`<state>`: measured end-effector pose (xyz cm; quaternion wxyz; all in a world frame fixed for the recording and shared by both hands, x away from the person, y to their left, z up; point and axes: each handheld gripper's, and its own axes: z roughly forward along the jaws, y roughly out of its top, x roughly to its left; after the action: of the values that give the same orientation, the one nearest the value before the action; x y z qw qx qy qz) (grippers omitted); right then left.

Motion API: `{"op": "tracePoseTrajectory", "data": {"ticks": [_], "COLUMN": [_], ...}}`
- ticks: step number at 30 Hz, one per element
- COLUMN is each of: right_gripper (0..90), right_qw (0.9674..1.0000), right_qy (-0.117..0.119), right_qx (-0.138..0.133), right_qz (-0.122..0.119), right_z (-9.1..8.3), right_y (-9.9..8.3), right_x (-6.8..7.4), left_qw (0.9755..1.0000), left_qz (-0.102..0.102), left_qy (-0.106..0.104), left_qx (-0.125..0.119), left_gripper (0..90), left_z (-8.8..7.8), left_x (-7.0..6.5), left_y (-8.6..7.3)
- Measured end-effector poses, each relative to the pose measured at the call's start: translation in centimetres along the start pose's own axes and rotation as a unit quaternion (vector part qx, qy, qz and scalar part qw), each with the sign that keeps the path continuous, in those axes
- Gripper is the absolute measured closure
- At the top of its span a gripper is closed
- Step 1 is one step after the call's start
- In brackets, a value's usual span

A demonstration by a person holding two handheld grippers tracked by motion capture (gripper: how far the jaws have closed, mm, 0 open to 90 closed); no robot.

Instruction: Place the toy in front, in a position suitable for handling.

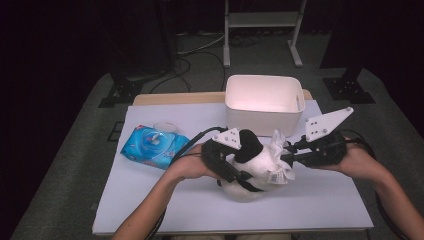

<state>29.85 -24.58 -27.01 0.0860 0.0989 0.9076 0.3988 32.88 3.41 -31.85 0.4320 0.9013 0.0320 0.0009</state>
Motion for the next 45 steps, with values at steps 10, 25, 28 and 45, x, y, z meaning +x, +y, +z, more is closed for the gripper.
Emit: {"op": "tracePoseTrajectory", "data": {"ticks": [10, 25, 28, 45], "right_gripper": [77.3, 77.2, 77.1, 77.2], "right_qw": [0.9992, 0.9989, 0.9992, 0.9996], "right_qy": [0.006, -0.012, -0.010, 0.013], "right_qx": [-0.013, 0.001, 0.003, -0.001], "right_qz": [0.037, 0.046, 0.039, -0.025], "right_z": [0.9, 0.8, 0.8, 0.3], "right_y": [-2.7, -3.1, -2.5, 2.7], "right_x": [-1.1, -2.1, -2.0, 0.2], "left_qw": [0.9999, 0.9997, 0.9997, 0.9999], "left_qz": [-0.014, -0.007, -0.008, 0.009], "left_qy": [-0.002, -0.010, -0.010, 0.003], "left_qx": [-0.010, -0.021, -0.023, 0.012], "left_gripper": [29.5, 29.5, 29.5, 30.6], "left_z": [-0.8, -1.3, -1.2, -0.8], "left_x": [0.2, 0.0, 0.0, -0.4], "left_y": [-1.4, -2.4, -2.3, 0.5]}}
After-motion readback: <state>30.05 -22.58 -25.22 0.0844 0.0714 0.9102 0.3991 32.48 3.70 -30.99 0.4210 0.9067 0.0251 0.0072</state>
